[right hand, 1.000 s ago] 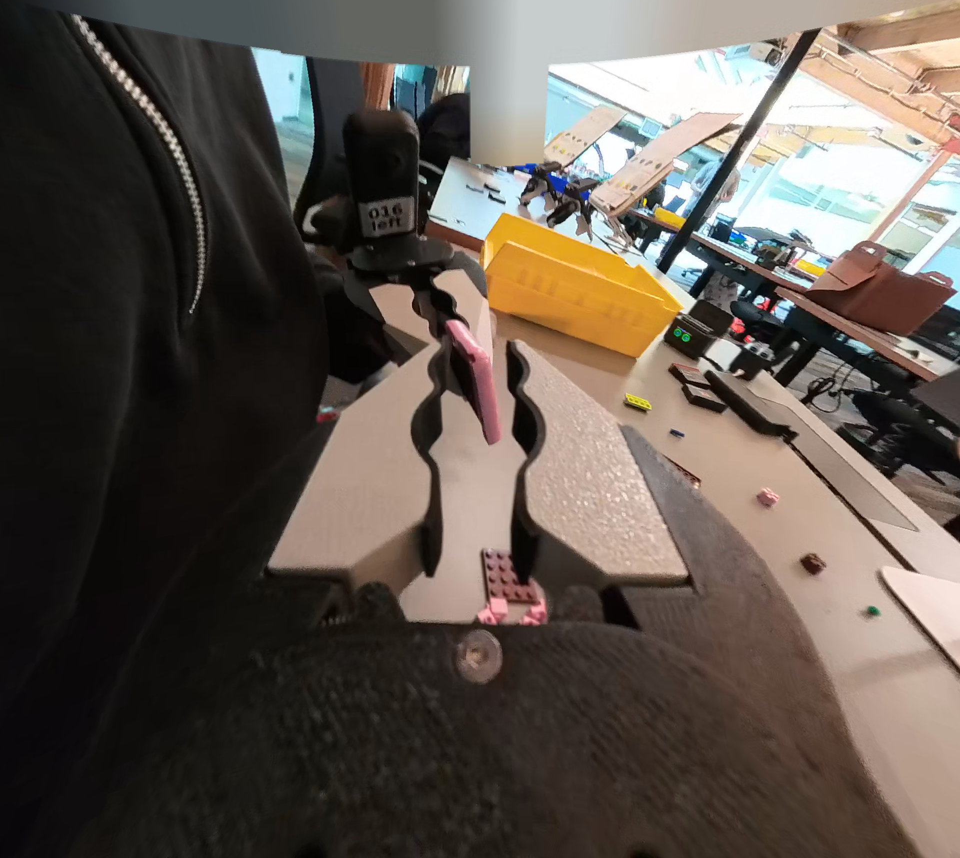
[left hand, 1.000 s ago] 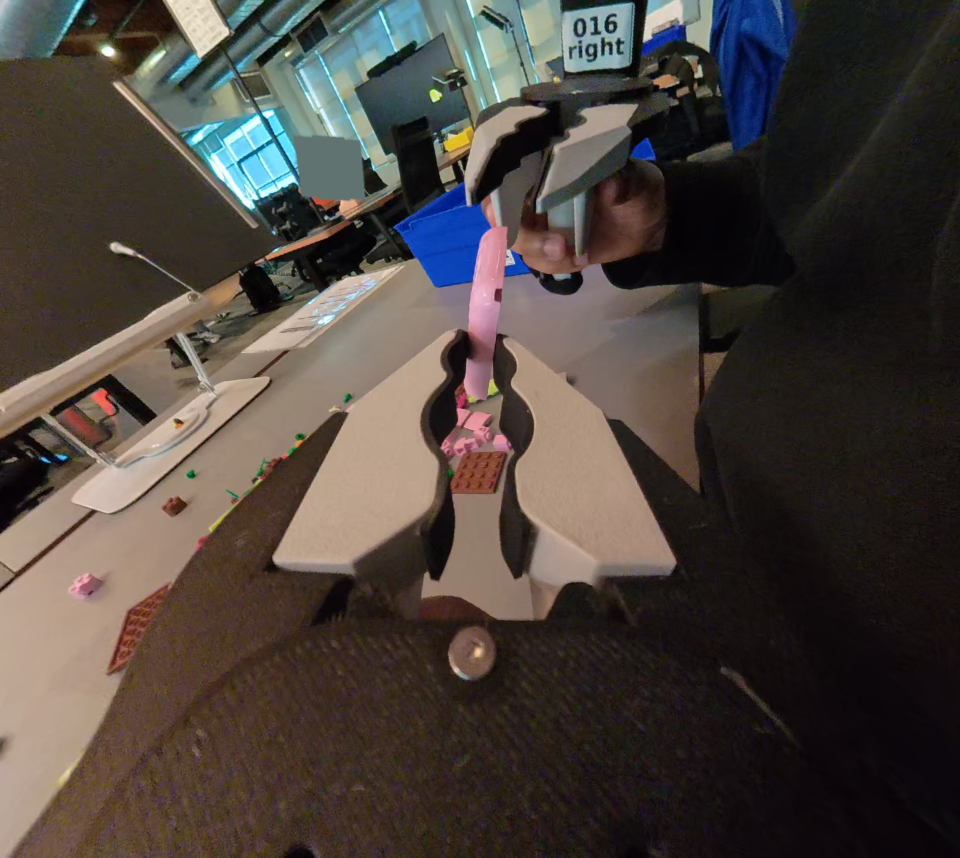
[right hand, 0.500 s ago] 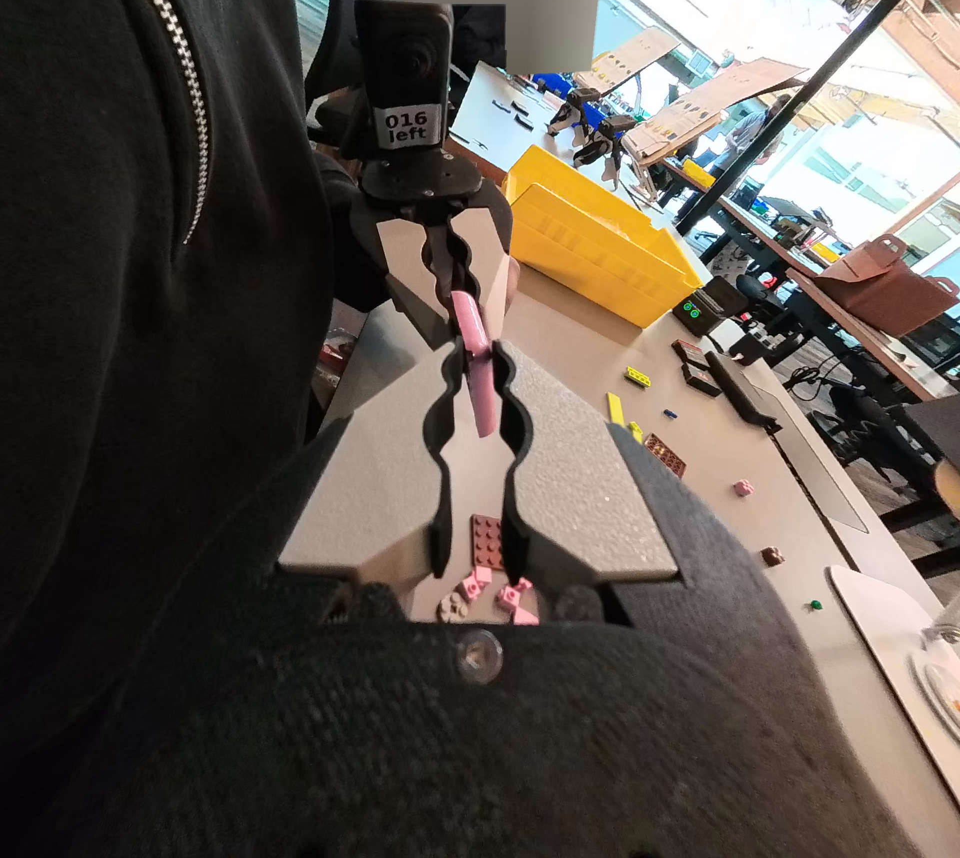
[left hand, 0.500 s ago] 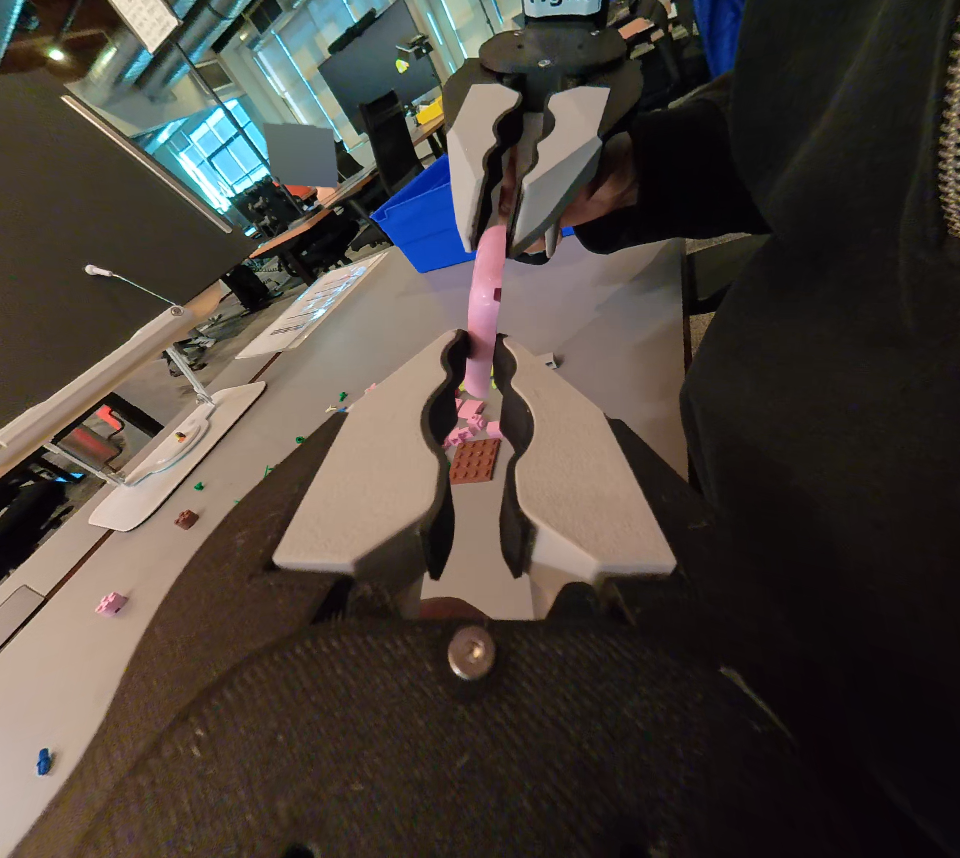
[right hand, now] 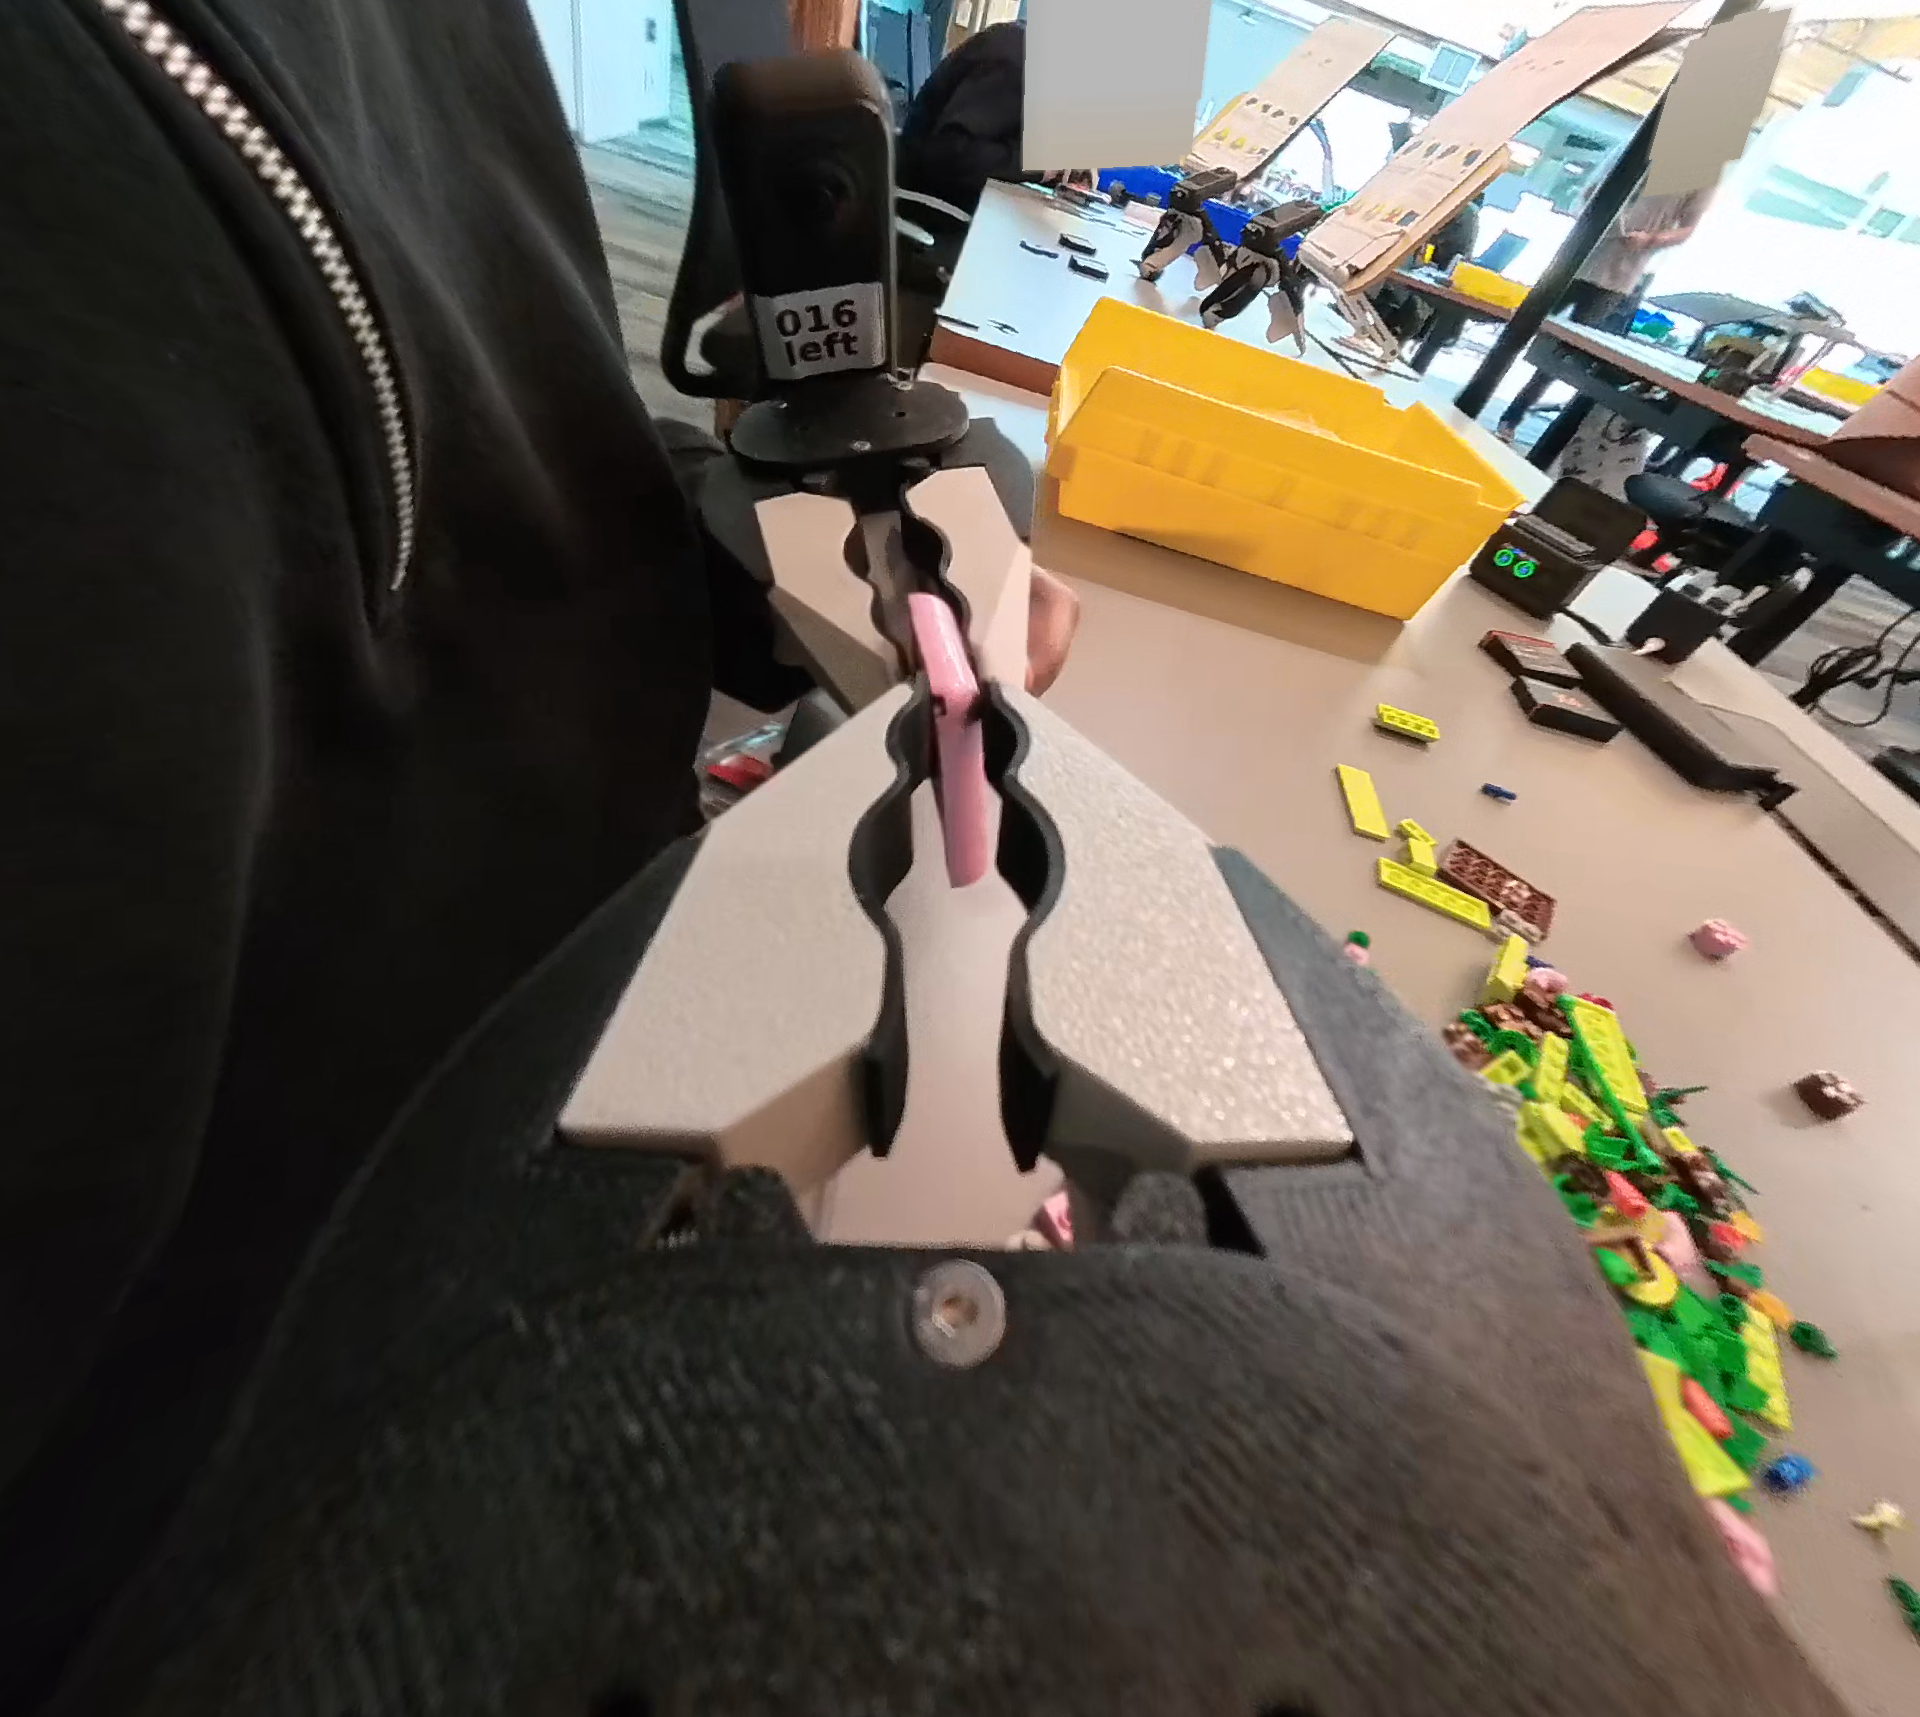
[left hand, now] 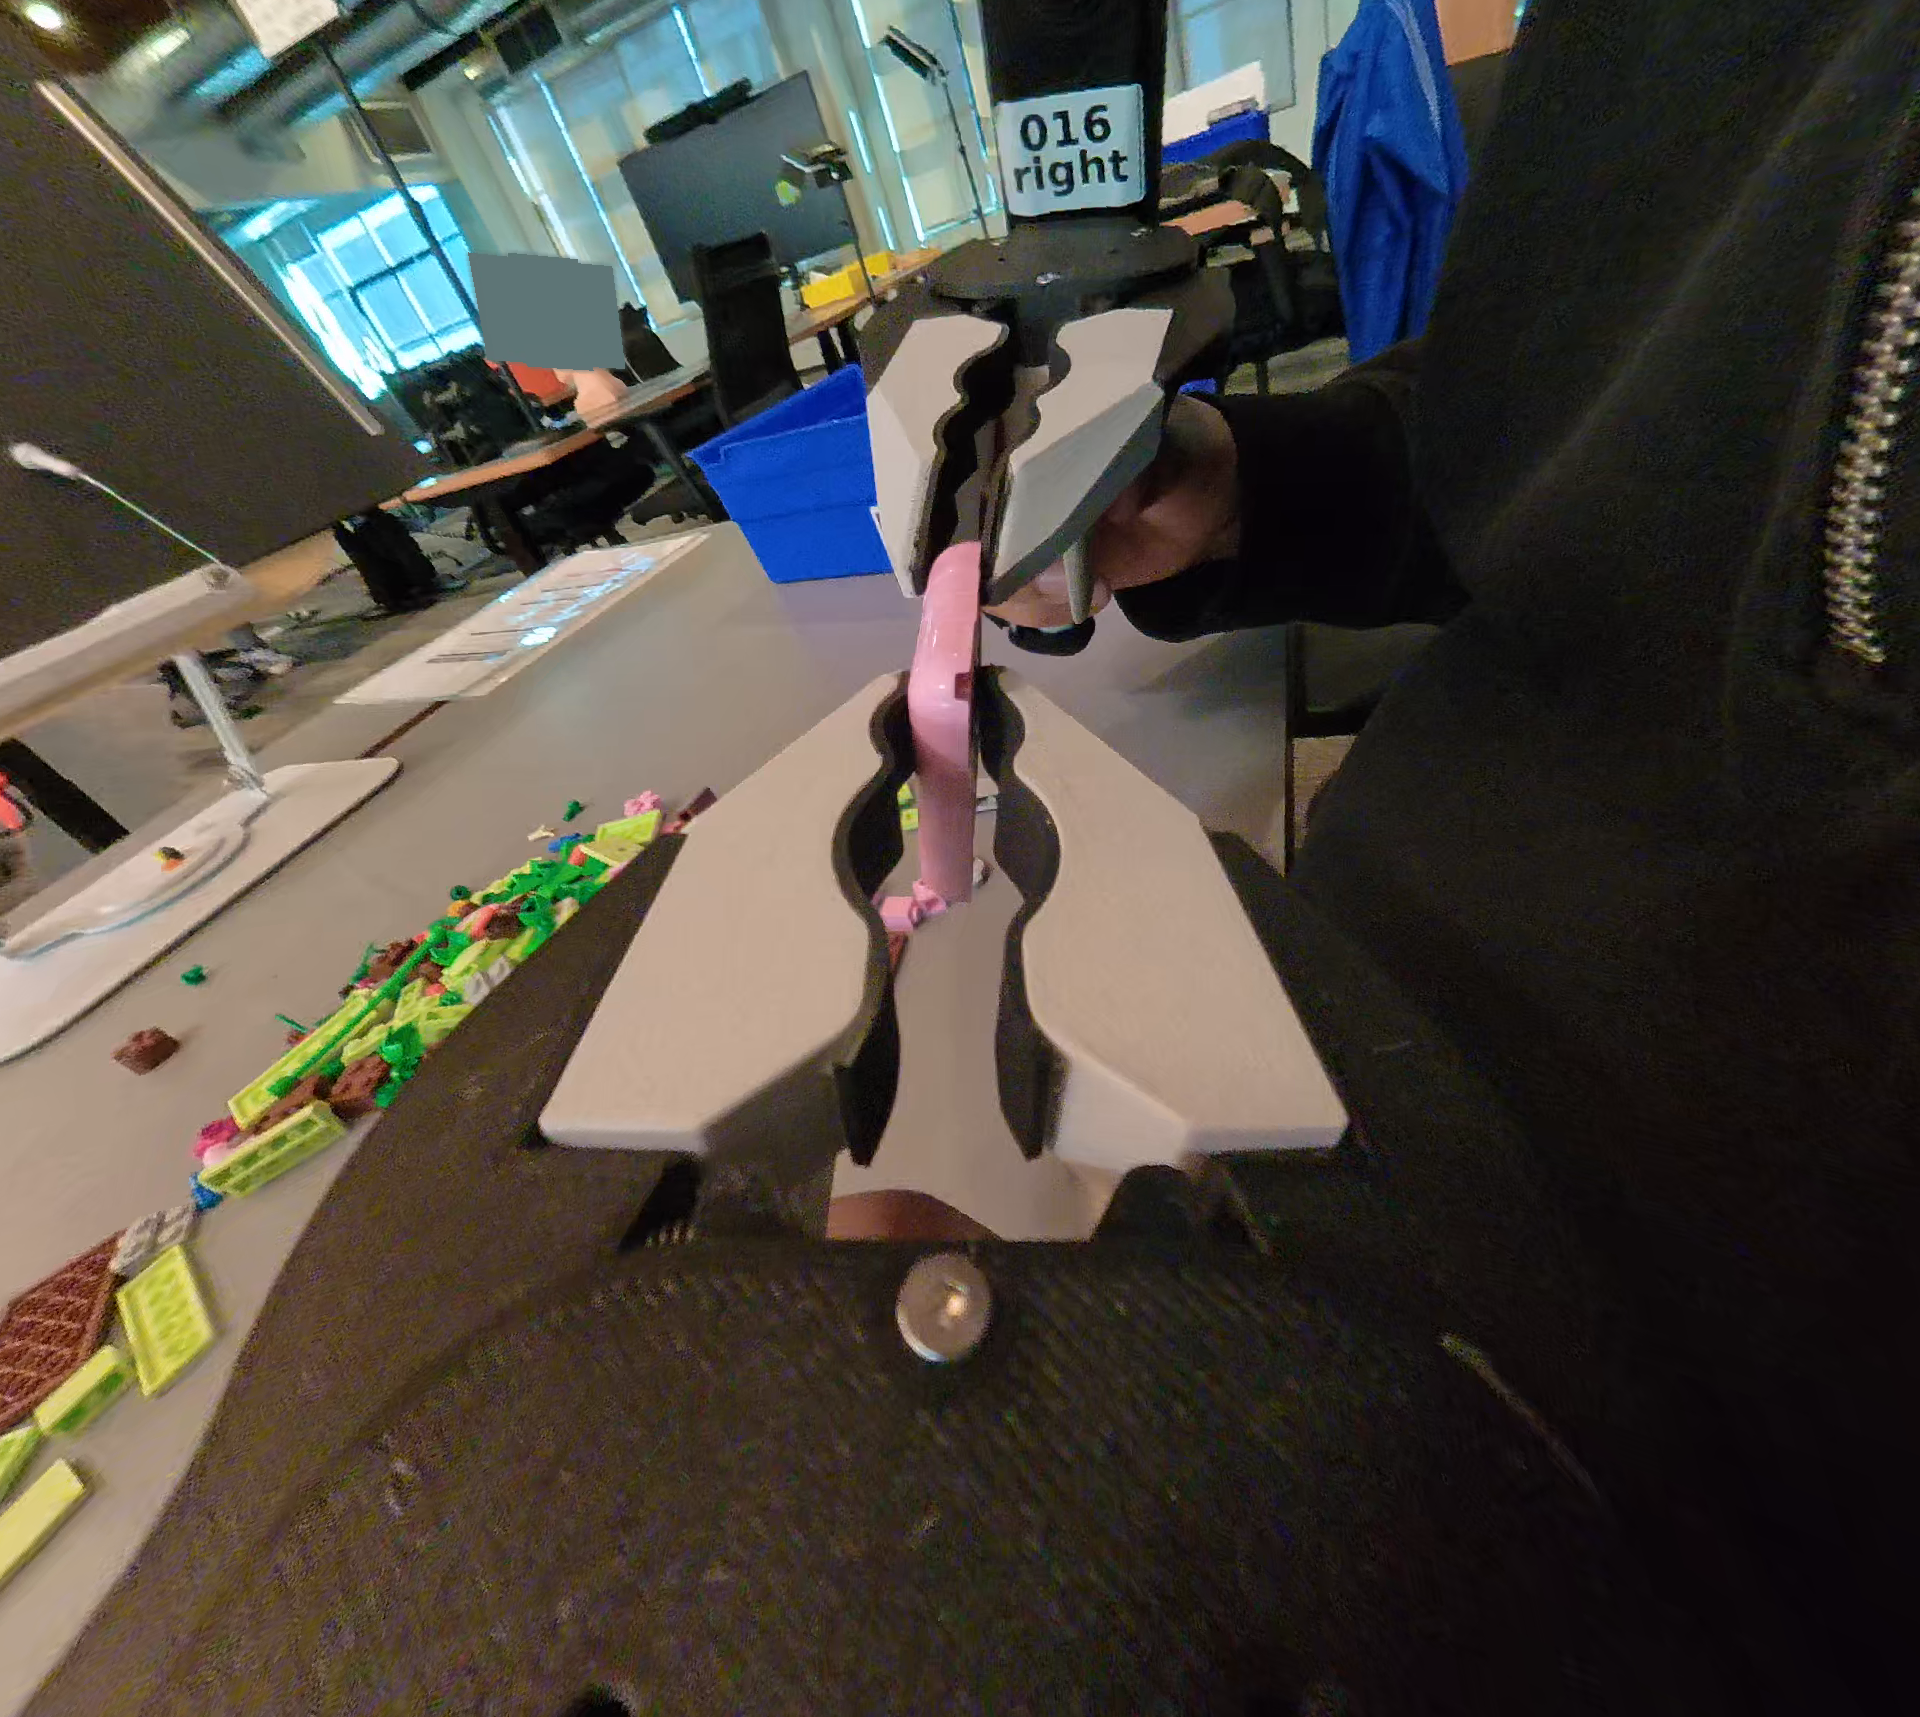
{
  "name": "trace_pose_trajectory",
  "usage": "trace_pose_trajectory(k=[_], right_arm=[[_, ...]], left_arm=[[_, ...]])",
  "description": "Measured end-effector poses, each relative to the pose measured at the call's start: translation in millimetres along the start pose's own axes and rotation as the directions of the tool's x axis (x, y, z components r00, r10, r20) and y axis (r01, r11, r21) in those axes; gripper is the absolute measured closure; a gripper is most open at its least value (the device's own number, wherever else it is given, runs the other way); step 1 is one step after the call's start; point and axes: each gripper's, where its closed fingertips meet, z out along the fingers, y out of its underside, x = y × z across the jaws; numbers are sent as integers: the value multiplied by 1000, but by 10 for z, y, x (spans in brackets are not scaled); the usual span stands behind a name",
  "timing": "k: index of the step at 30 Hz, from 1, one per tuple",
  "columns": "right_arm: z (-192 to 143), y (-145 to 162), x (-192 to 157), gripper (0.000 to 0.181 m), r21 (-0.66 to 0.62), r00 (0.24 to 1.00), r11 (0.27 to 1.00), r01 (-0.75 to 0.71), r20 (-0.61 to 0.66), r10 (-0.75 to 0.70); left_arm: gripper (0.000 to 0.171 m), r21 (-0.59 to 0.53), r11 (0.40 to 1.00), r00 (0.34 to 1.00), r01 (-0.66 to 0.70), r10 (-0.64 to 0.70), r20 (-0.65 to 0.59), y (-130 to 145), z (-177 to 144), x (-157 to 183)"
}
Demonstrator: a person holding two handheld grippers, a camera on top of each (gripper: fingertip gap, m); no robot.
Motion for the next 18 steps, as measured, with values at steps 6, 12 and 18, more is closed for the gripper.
trace_pose_trajectory(k=[6,12,18], right_arm=[[14,174,205,174,9,969,970,-243,-41,243],[2,253,258,167,12,938,939,-345,-23,345],[42,376,130,168,-162,969,958,-238,29,245]], left_arm=[[165,-112,930,936,349,-351,-2,182,54,-134],[164,-201,823,840,531,-542,0,368,86,-127],[164,-337,856,910,391,-414,3,472,88,-36]])
